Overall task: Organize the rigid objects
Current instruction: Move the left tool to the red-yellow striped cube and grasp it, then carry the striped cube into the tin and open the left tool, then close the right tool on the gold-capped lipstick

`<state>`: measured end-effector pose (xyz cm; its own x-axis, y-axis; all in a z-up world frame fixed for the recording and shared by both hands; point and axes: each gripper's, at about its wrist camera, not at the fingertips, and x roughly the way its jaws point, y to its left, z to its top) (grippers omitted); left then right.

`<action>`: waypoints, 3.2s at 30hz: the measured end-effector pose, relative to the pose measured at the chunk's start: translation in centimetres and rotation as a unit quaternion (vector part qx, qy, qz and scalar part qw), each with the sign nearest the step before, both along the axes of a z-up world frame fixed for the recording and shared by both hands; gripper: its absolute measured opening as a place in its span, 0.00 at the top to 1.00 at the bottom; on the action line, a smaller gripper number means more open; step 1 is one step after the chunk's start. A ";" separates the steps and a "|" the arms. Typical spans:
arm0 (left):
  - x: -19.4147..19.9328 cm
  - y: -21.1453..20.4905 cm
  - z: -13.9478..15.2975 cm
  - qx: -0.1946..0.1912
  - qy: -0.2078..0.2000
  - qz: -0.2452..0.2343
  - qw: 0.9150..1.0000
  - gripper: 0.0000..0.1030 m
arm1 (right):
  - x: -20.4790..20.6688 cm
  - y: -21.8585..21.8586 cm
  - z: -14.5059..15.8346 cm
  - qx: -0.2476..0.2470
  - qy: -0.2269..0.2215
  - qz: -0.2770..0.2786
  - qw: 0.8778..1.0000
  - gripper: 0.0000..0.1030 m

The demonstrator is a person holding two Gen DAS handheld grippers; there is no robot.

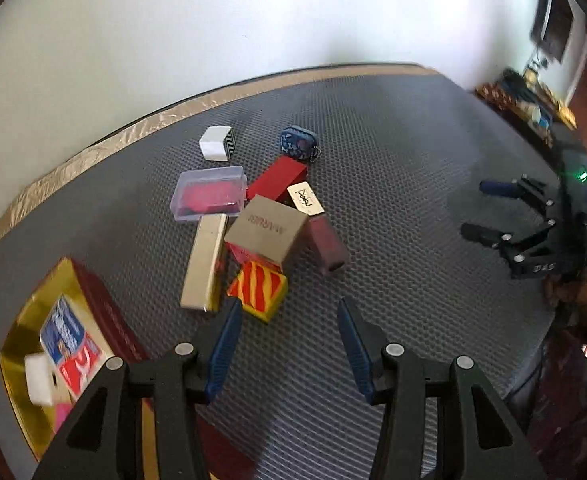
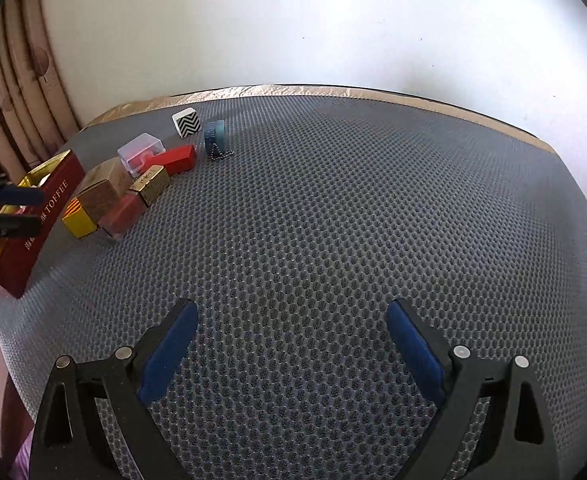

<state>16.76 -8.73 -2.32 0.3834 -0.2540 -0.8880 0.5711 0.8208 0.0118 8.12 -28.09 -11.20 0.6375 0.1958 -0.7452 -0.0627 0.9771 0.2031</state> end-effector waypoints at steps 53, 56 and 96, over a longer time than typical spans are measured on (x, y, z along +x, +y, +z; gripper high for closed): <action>-12.9 17.1 6.2 -0.099 -0.067 0.355 0.927 0.70 | 1.0 1.3 -0.8 -0.042 0.029 0.006 0.999 0.04; -12.2 17.0 5.7 -0.110 -0.067 0.341 0.931 0.70 | 1.0 1.5 -0.9 -0.052 0.032 0.006 0.998 0.03; -17.1 14.9 1.1 -0.049 -0.049 0.427 0.902 0.69 | 9.5 13.5 3.2 -0.014 0.079 0.085 0.993 0.41</action>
<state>-0.38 6.12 -1.22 0.5524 0.0954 -0.8281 -0.2686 0.9608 -0.0685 17.58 -14.58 -8.02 0.4723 0.2678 -0.8398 -0.1967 0.9607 0.1957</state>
